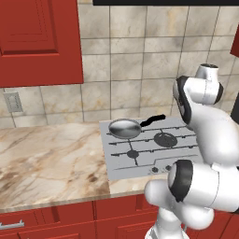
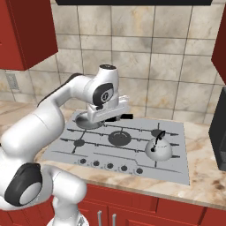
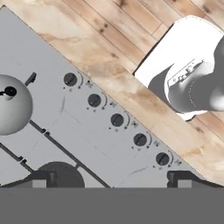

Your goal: Pick the pan from the cabinet and place it on the stove. Then turn on the stove burner for the pan.

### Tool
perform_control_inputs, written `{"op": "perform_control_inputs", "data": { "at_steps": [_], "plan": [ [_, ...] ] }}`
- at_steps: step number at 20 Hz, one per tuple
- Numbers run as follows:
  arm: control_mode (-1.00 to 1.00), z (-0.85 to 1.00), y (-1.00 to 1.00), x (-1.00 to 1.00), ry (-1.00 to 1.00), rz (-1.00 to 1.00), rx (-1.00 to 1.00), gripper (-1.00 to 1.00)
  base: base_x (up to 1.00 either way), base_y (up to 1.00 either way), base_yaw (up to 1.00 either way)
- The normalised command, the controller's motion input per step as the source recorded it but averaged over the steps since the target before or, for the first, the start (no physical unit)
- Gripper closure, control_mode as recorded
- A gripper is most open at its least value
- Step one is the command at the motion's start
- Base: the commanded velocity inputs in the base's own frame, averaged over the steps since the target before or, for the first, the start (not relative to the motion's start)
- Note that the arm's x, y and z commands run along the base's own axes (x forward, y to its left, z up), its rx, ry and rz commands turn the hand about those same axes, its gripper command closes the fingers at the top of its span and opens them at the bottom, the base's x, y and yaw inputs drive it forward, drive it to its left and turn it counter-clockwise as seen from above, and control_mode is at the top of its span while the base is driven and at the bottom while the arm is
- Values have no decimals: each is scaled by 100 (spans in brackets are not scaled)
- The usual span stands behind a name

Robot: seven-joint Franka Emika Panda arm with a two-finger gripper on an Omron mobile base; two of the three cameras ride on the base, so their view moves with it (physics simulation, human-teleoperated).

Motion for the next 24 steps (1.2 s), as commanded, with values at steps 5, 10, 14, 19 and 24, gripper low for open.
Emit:
{"op": "perform_control_inputs", "data": {
  "at_steps": [5, 10, 14, 19, 24],
  "plan": [
    [-100, 0, 17, -23, 0, 36, -2, -100, 0, 0, 0],
    [-100, 2, 20, -36, 0, 41, -3, -100, 0, 0, 0],
    [-100, 1, 14, -33, 0, 38, -3, -100, 0, 0, 0],
    [-100, 1, 7, -23, 0, 39, -1, -100, 0, 0, 0],
    [-100, 0, 6, -23, 0, 40, -1, -100, 0, 0, 0]
  ]
}}
